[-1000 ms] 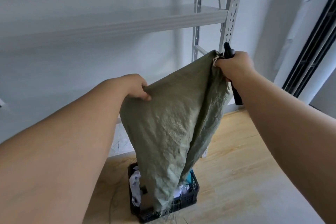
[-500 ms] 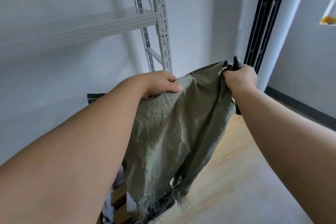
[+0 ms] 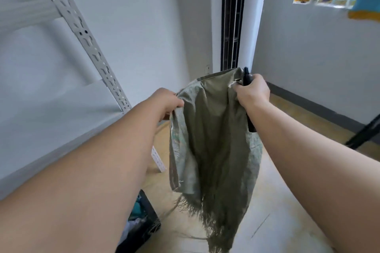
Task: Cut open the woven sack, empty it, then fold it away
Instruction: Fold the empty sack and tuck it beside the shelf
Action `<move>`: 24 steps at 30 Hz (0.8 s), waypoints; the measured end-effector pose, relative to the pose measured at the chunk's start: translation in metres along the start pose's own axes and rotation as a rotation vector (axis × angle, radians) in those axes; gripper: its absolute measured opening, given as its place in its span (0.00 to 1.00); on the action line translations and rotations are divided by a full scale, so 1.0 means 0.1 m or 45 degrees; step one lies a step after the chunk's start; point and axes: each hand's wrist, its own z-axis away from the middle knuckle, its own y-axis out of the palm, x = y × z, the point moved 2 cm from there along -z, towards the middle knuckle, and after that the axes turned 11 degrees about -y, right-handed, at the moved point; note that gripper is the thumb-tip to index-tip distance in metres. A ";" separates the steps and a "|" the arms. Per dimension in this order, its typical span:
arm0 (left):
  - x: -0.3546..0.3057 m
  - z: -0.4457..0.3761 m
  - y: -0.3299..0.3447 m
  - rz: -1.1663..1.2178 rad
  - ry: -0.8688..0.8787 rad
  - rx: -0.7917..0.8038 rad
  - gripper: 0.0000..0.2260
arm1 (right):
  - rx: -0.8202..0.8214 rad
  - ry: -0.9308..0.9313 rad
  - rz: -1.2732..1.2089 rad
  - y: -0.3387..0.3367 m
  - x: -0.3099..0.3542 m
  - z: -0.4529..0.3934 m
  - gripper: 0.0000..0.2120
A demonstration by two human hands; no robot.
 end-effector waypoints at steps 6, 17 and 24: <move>0.01 -0.51 0.29 0.576 -0.174 -0.002 0.07 | 0.747 0.132 -0.415 0.18 -0.24 -0.05 0.05; -0.60 -0.98 0.94 0.900 0.075 0.596 0.18 | 0.475 0.088 -0.322 0.67 -0.49 -0.47 0.22; -0.48 -1.21 0.61 0.494 0.332 1.087 0.42 | 0.157 0.321 -0.296 1.11 -0.68 -0.99 0.10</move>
